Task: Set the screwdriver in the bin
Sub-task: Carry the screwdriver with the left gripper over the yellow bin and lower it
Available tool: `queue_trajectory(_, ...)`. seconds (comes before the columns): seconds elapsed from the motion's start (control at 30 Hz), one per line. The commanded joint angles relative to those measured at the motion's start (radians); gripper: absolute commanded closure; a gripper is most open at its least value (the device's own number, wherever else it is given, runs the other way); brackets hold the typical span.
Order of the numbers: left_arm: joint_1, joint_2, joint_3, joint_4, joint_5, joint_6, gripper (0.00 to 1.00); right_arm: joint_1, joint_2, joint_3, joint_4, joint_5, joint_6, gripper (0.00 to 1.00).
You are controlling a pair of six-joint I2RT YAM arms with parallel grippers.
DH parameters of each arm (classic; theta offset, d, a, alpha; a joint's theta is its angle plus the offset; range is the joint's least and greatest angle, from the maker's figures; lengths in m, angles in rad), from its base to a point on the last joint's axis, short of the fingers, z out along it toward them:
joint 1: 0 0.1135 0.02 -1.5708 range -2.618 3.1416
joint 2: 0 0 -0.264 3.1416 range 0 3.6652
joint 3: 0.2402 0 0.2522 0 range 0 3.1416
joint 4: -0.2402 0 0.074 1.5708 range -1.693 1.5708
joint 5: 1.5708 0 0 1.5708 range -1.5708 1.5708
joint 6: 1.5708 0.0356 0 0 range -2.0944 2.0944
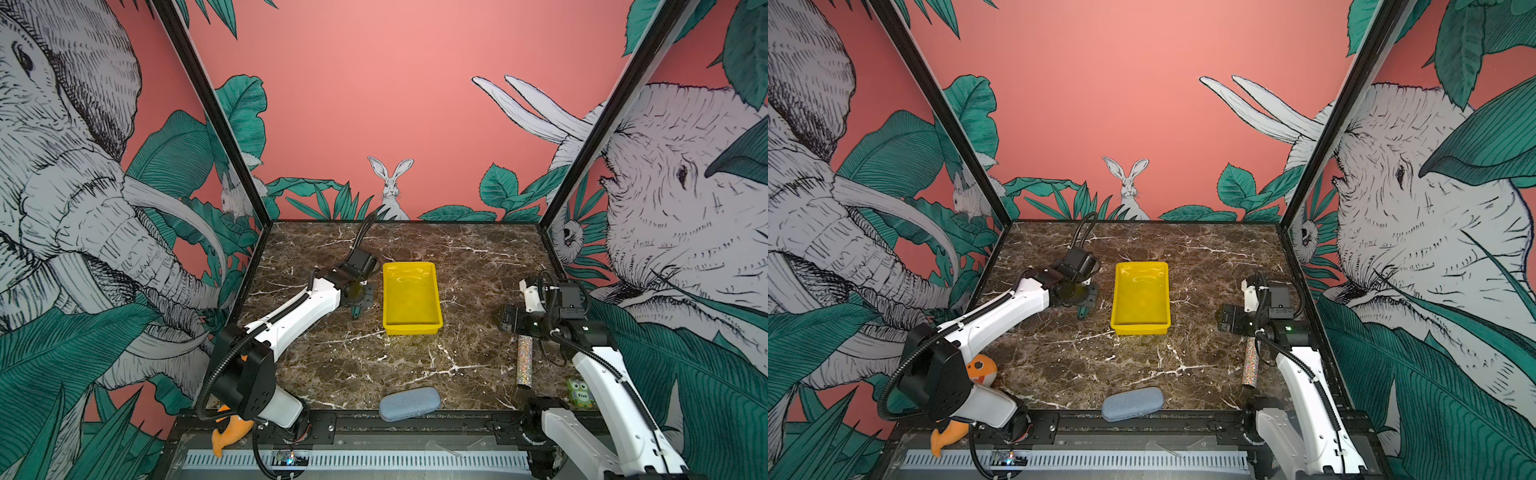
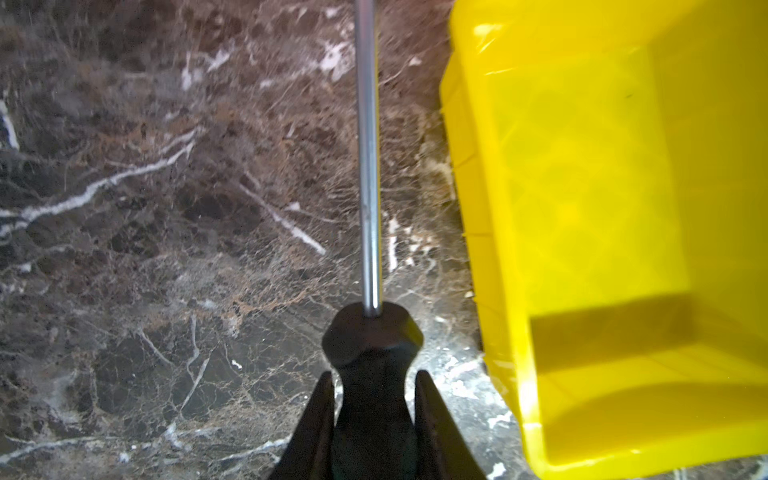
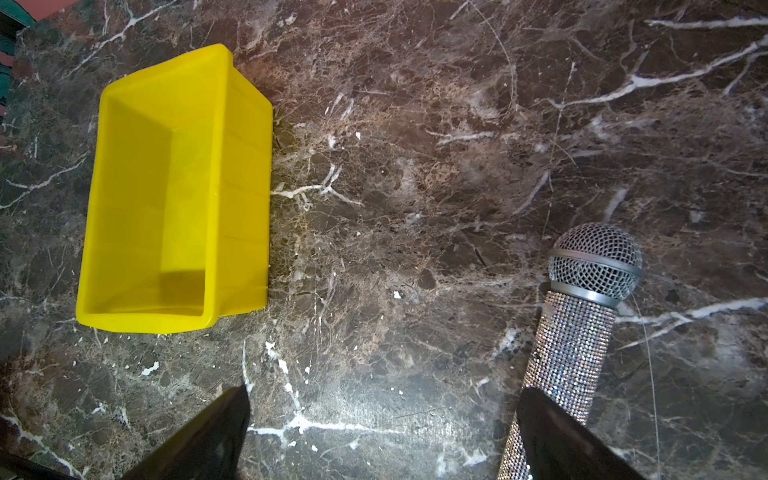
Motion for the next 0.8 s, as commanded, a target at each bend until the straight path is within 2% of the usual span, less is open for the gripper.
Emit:
queue_trajectory(0.0,-0.075,0.011,0.1,-0.049,-0.014,-0.003,1.0,0.0,-0.012,-0.007,-0.005,-0.005,0.006,0.01)
queue_trajectory(0.13,-0.173,0.095,0.174,-0.021,-0.022,-0.011,1.0,0.0,-0.017,-0.008,-0.005,-0.006,0.006,0.0)
queue_trajectory(0.3,-0.237,0.217,0.25,-0.006,-0.002,-0.017,1.0,0.0,-0.019,-0.008,-0.007,-0.008,0.008,0.0)
queue_trajectory(0.47,-0.244,0.318,0.287,0.0,0.023,-0.002,1.0,0.0,-0.019,-0.007,-0.005,-0.008,0.006,0.0)
queue_trajectory(0.77,-0.244,0.401,0.292,0.056,-0.018,0.064,1.0,0.0,-0.005,-0.008,-0.004,-0.005,0.004,0.0)
